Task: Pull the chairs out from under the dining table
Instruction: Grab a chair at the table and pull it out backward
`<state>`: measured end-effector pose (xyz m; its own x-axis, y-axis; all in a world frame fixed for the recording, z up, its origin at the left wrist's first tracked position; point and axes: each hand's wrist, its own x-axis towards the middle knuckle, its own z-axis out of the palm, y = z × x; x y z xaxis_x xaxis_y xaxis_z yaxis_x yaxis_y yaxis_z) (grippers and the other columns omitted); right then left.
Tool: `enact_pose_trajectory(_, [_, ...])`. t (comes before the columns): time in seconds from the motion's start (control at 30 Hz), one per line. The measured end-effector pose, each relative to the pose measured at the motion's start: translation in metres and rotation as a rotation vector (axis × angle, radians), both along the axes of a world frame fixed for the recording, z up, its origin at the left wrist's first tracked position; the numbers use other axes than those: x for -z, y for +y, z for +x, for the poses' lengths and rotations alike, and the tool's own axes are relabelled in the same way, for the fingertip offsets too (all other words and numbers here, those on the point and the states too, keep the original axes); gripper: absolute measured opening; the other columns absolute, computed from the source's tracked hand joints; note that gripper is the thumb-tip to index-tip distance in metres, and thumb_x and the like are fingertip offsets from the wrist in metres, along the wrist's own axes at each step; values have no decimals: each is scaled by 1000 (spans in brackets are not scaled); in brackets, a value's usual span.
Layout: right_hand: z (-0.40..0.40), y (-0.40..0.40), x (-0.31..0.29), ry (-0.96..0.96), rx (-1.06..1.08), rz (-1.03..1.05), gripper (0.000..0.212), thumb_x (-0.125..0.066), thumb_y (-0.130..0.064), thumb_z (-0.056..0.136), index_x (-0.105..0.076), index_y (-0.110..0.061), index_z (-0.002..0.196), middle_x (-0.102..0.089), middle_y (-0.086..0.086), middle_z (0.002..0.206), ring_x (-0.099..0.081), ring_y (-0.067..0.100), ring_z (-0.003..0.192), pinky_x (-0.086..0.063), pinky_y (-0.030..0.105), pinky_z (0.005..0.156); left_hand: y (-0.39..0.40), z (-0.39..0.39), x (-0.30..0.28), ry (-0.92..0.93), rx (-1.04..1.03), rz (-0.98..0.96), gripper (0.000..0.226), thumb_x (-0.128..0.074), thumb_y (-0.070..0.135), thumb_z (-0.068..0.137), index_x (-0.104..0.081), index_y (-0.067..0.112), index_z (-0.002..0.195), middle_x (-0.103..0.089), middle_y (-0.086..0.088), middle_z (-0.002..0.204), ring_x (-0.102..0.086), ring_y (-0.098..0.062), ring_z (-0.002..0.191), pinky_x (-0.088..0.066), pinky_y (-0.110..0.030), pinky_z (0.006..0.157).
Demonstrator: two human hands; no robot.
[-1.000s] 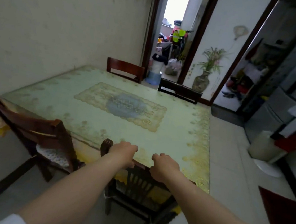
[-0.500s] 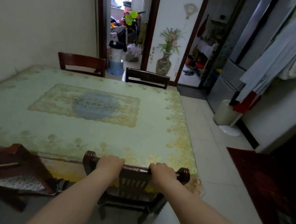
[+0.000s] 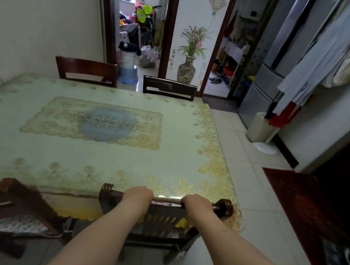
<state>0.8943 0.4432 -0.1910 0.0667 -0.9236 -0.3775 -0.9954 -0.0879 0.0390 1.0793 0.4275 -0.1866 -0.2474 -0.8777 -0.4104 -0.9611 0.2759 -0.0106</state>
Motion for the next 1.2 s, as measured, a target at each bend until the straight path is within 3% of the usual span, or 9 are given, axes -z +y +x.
enact_pose_trajectory(0.43, [-1, 19, 0, 62, -43, 10, 29, -57, 1, 83, -69, -14, 104, -63, 7, 93, -63, 30, 88, -42, 33, 63, 24, -6, -1, -69, -1, -7, 29, -57, 3, 89, -64, 12, 116, -63, -6, 113, -63, -27, 101, -46, -33, 70])
enact_pose_trajectory(0.63, [4, 32, 1, 87, -81, -10, 23, -64, -3, 81, -69, -15, 100, -58, 4, 84, -63, 31, 88, -45, 34, 65, 38, -2, 0, -13, -7, -40, 33, -51, -3, 88, -64, 8, 116, -63, -10, 115, -62, -30, 104, -52, -38, 80])
enact_pose_trajectory(0.83, [5, 46, 2, 104, -99, -24, 28, -64, -4, 79, -67, -15, 106, -66, 8, 102, -64, 31, 96, -45, 36, 72, 50, 2, 1, 11, 11, -30, 32, -53, -2, 88, -63, 9, 116, -61, -9, 116, -60, -30, 106, -53, -40, 82])
enact_pose_trajectory(0.97, [5, 58, -3, 108, -119, 4, 25, -63, -2, 81, -67, -12, 104, -59, 7, 88, -62, 30, 85, -47, 36, 66, 62, 2, 1, 11, 19, -4, 31, -56, -3, 86, -65, 8, 113, -63, -9, 111, -62, -30, 102, -54, -41, 81])
enact_pose_trajectory(1.2, [10, 74, -17, 108, -139, 16, 25, -62, 1, 81, -68, -10, 103, -55, 6, 84, -55, 27, 75, -50, 35, 65, 80, 6, -12, 27, 9, -3, 27, -58, -3, 84, -65, 7, 108, -63, -8, 108, -62, -28, 98, -53, -38, 77])
